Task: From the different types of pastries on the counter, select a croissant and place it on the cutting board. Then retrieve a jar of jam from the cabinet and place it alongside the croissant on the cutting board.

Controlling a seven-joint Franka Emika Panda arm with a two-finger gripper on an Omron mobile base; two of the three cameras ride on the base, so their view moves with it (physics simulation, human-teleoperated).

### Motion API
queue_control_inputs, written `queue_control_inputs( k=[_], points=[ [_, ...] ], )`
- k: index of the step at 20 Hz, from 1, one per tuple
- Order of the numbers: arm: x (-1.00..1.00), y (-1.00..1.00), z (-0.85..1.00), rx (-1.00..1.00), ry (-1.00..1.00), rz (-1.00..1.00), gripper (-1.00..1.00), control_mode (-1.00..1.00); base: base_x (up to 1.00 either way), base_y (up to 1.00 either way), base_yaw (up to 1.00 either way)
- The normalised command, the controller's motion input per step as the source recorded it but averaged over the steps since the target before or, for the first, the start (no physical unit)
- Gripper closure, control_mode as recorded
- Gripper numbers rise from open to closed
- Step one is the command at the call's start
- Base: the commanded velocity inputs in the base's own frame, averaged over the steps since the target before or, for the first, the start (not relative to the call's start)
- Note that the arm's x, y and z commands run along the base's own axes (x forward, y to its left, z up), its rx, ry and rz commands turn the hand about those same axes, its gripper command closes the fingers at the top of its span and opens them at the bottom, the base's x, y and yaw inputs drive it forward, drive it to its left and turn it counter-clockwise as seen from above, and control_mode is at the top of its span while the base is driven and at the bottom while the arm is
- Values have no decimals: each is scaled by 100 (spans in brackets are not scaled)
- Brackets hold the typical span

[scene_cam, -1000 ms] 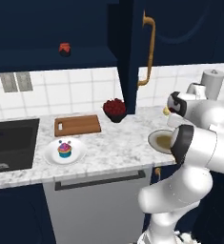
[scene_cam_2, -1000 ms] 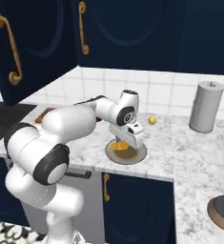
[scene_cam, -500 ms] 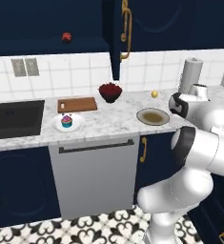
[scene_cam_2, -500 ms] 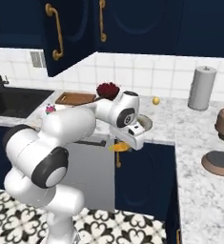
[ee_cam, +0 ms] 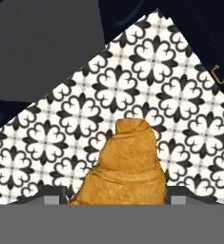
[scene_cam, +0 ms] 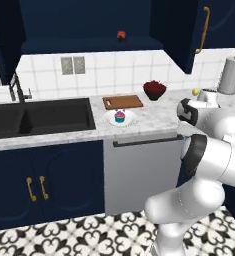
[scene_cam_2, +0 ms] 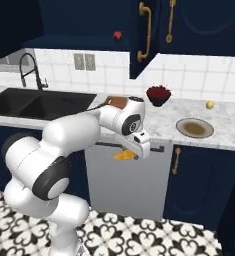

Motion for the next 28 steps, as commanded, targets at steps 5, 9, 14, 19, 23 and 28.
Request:
queue_control_inputs(
  k=[5, 9, 14, 19, 23, 28],
  points=[
    [0, 0, 0, 0, 0, 0, 100, 100, 9, 100, -3],
    [0, 0, 0, 0, 0, 0, 100, 100, 100, 72, -30],
    [0, 0, 0, 0, 0, 0, 100, 100, 100, 10, -13],
    [0, 0, 0, 0, 0, 0, 100, 100, 100, -11, -5],
    [0, 0, 0, 0, 0, 0, 100, 100, 75, 0, -4],
    [0, 0, 0, 0, 0, 0, 100, 100, 5, 0, 0]
  ],
)
